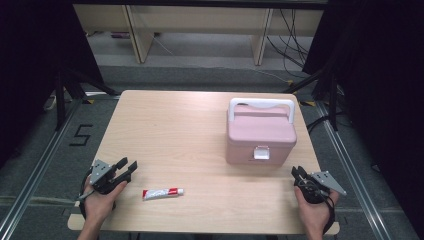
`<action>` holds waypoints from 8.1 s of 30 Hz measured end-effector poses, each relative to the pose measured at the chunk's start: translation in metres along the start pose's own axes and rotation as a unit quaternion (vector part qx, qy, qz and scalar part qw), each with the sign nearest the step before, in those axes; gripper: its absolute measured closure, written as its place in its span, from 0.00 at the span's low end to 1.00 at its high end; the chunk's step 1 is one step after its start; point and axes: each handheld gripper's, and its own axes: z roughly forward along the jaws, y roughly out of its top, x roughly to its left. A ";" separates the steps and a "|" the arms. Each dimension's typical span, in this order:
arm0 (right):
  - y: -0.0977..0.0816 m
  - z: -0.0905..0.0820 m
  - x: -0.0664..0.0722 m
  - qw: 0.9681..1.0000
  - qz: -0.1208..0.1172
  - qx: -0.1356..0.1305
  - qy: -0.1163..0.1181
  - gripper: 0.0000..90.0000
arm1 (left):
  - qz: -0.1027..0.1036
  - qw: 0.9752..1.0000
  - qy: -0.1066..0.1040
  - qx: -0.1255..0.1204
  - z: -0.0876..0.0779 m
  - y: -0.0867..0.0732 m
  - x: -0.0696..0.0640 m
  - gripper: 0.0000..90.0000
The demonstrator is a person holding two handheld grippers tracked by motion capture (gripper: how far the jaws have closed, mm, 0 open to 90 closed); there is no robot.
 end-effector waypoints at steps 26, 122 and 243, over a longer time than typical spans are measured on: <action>0.054 0.027 -0.020 0.999 -0.021 0.032 0.012 1.00 | 0.069 0.979 -0.191 0.030 0.075 0.092 -0.101 1.00; 0.080 0.104 0.190 0.954 -0.147 0.053 0.257 1.00 | 0.066 0.988 -0.126 0.060 0.042 0.077 0.012 1.00; 0.061 0.051 0.201 0.940 -0.147 0.073 0.300 0.94 | -0.101 0.991 -0.050 0.077 0.057 0.165 0.017 0.80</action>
